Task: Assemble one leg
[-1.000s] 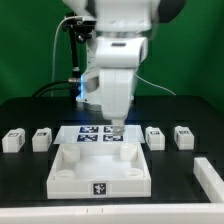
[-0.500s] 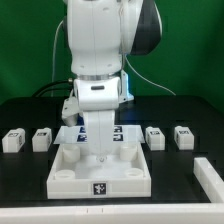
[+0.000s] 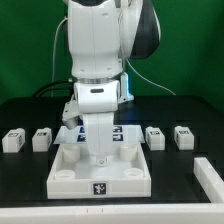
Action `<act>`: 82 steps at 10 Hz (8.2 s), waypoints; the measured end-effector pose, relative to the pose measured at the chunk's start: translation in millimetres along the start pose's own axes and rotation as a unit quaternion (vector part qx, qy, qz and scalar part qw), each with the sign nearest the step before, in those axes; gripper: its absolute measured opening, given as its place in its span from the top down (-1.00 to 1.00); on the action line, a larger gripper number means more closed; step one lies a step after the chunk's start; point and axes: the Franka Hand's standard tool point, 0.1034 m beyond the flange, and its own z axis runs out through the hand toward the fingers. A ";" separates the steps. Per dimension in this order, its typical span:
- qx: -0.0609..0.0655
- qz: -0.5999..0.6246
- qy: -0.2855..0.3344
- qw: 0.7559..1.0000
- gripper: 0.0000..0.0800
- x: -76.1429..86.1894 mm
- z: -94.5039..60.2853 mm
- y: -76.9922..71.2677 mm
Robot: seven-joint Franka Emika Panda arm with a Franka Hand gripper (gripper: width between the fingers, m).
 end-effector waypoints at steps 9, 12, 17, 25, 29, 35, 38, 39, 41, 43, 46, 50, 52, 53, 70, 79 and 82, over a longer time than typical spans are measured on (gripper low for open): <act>-0.008 0.000 0.000 1.000 0.85 -0.6 -1.6 3.3; -0.015 -0.005 0.002 1.000 0.85 5.8 -2.0 12.0; -0.030 0.013 0.026 0.999 0.85 78.7 -3.6 53.2; -0.027 0.008 0.031 0.999 0.25 88.2 -0.6 56.1; -0.027 0.009 0.031 0.999 -0.54 87.3 -0.4 56.0; -0.036 0.026 0.028 0.999 -0.62 85.6 -13.2 52.7; -0.050 0.138 0.023 0.989 -0.62 104.9 -54.2 37.4; -0.047 0.204 0.025 0.978 -0.62 116.2 -58.5 32.9; -0.040 0.373 0.035 0.926 -0.62 140.4 -57.4 26.3; -0.036 0.431 0.038 0.901 -0.62 142.7 -56.3 25.6; -0.017 0.598 0.050 0.800 -0.62 151.4 -54.6 21.6; 0.009 0.724 0.050 0.688 -0.62 185.9 -45.9 2.0; 0.016 0.716 0.038 0.697 -0.62 182.5 -47.5 4.6; 0.027 0.712 0.023 0.702 -0.62 181.0 -45.5 -0.2; 0.283 0.662 -0.282 0.634 -0.62 191.9 6.4 -50.4; 0.283 0.662 -0.281 0.635 0.27 191.9 6.3 -50.4; 0.279 0.648 -0.245 0.665 0.27 174.7 -42.3 -9.0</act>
Offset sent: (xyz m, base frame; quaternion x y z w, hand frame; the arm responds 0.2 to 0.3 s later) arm 0.0000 0.0000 0.0000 0.0000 0.0000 0.0000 1.0000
